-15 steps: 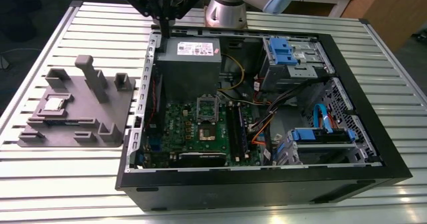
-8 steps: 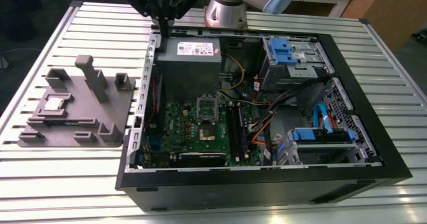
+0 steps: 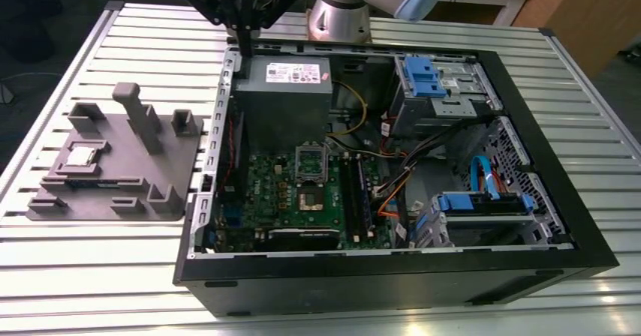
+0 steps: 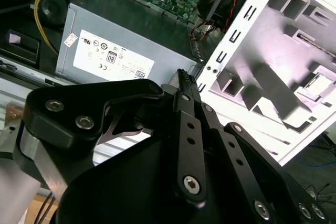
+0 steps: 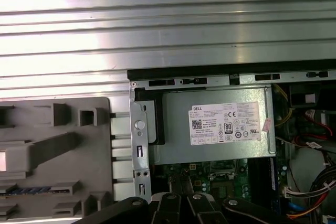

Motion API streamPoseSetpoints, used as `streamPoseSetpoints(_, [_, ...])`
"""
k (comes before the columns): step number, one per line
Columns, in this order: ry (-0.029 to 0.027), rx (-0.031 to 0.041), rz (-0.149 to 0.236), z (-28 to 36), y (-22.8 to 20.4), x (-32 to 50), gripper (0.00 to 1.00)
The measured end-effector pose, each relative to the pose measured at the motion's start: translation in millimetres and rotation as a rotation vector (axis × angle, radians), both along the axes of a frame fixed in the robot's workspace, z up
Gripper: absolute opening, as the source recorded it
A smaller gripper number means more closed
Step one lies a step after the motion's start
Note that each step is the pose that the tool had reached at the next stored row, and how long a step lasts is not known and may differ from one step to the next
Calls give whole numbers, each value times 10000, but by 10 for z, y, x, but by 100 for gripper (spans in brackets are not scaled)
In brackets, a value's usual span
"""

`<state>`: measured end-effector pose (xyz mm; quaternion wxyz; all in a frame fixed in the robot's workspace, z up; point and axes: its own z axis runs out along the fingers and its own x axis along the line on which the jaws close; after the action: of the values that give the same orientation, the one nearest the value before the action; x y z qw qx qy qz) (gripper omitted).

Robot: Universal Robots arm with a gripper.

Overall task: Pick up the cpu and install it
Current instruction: 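Reach for the cpu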

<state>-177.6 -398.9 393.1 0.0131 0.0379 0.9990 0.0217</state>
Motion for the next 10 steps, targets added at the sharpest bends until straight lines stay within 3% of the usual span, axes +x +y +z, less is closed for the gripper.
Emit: streamPoseSetpoints(10, [0, 0, 1, -1, 0, -24, 10])
